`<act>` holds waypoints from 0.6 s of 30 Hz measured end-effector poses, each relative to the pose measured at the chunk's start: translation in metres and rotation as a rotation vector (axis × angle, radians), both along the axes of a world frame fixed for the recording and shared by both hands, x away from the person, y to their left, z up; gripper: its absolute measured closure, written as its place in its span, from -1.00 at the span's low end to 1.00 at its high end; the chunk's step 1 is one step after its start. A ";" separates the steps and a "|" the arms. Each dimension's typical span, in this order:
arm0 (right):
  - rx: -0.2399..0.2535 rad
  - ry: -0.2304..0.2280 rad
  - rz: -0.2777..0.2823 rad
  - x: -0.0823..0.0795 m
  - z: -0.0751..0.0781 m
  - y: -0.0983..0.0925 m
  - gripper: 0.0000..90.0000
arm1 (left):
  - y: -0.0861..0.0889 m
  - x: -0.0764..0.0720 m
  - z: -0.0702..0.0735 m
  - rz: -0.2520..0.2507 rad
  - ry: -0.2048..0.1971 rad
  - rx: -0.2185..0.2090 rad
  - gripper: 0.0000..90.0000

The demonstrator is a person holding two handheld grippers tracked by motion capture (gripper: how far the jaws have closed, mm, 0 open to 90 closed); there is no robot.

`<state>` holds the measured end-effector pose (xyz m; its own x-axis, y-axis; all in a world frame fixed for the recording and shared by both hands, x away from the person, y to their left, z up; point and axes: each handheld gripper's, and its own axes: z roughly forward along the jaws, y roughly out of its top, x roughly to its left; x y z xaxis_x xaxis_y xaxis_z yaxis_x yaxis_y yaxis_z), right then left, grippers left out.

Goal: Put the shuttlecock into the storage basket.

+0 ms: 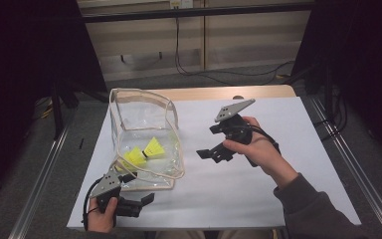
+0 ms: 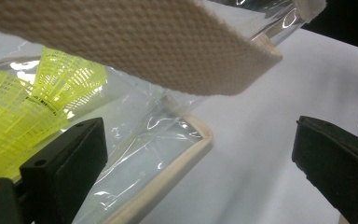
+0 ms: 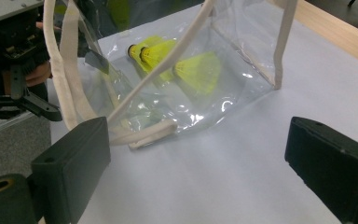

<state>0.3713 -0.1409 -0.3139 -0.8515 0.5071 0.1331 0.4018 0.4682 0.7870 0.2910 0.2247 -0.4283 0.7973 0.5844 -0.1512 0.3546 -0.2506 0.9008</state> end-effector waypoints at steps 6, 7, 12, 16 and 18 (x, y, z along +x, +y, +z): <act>0.005 -0.002 -0.015 -0.003 -0.010 -0.012 -0.87 | 0.000 0.000 0.000 -0.002 0.002 0.001 -0.93; 0.004 -0.004 -0.021 -0.003 -0.012 -0.014 -0.87 | 0.000 0.000 0.000 -0.002 0.001 0.002 -0.93; 0.012 -0.008 -0.028 -0.005 -0.019 -0.022 -0.87 | 0.000 0.000 0.000 -0.003 0.003 0.008 -0.93; 0.018 -0.006 -0.033 -0.007 -0.024 -0.027 -0.87 | 0.000 0.000 0.000 -0.002 0.003 0.007 -0.93; 0.017 -0.004 -0.036 -0.007 -0.026 -0.029 -0.87 | 0.000 0.000 0.000 -0.002 0.003 0.007 -0.93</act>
